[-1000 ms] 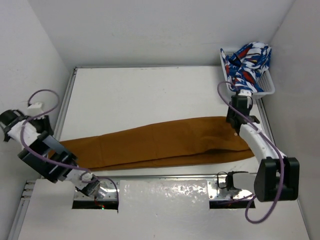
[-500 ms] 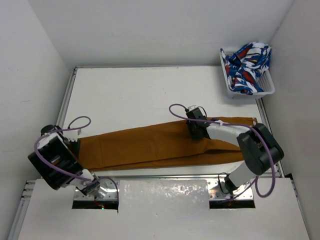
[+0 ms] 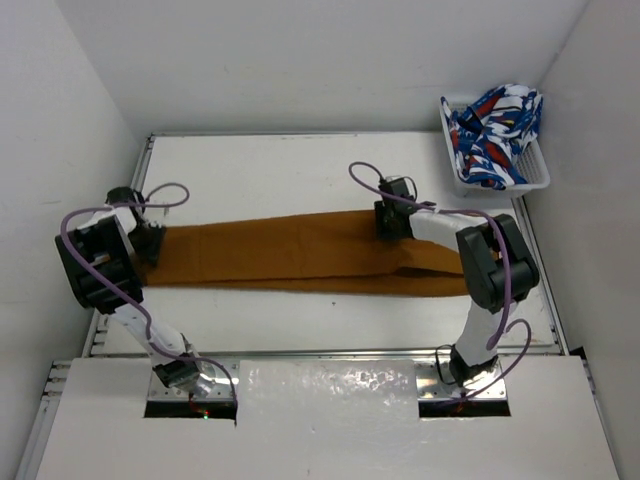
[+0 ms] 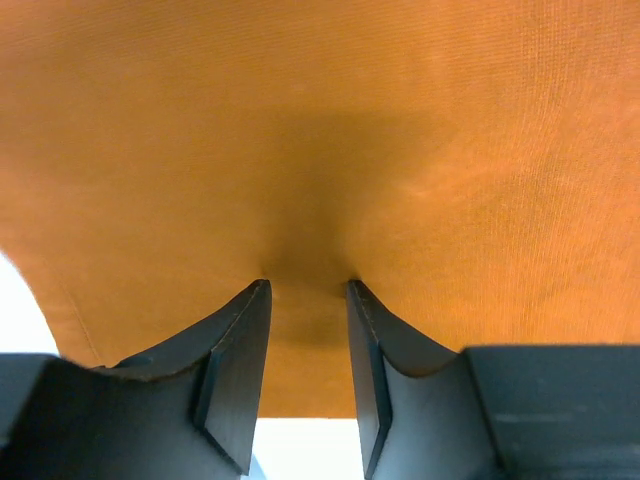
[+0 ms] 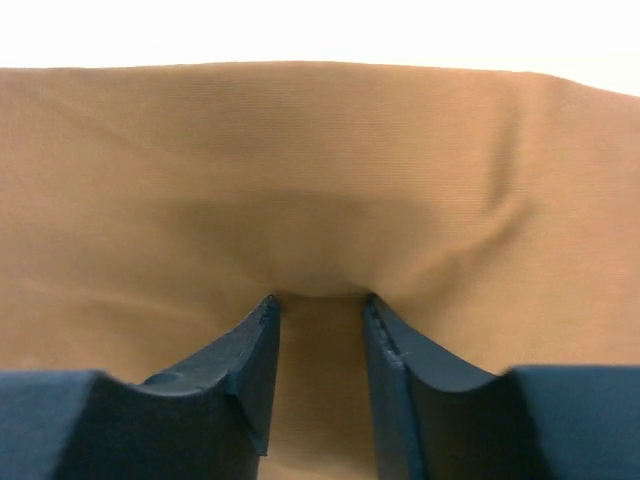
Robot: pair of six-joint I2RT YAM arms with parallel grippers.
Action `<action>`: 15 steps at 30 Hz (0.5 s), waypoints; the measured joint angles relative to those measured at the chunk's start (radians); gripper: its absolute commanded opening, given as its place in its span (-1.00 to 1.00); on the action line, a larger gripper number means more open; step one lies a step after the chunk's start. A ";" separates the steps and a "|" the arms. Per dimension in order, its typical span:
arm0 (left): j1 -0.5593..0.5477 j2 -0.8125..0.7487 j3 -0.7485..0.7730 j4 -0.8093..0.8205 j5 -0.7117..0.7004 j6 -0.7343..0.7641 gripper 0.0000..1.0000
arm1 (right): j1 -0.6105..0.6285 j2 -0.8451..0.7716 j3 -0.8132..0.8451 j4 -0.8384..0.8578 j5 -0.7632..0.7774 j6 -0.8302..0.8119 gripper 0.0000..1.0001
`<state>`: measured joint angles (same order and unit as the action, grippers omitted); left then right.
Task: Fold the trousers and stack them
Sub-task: Fold the trousers
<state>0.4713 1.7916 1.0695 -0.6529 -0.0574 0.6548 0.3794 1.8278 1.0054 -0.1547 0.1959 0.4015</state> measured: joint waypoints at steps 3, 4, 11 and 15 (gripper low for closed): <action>-0.013 0.044 0.078 0.142 0.073 -0.025 -0.27 | -0.037 -0.021 0.021 -0.021 0.008 -0.032 0.08; -0.015 0.049 0.095 0.167 0.090 -0.030 -0.25 | -0.045 -0.040 0.021 -0.036 0.011 -0.037 0.23; -0.013 -0.051 0.129 0.124 0.159 -0.051 -0.16 | -0.190 -0.414 -0.024 -0.288 0.072 0.200 0.45; 0.029 -0.136 0.123 0.072 0.168 -0.054 -0.11 | -0.414 -0.612 -0.172 -0.429 0.101 0.430 0.47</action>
<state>0.5003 1.6558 1.1923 -0.5812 0.1108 0.6006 -0.0349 1.2156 0.8337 -0.5835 0.2974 0.8314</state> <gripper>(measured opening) 0.438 0.731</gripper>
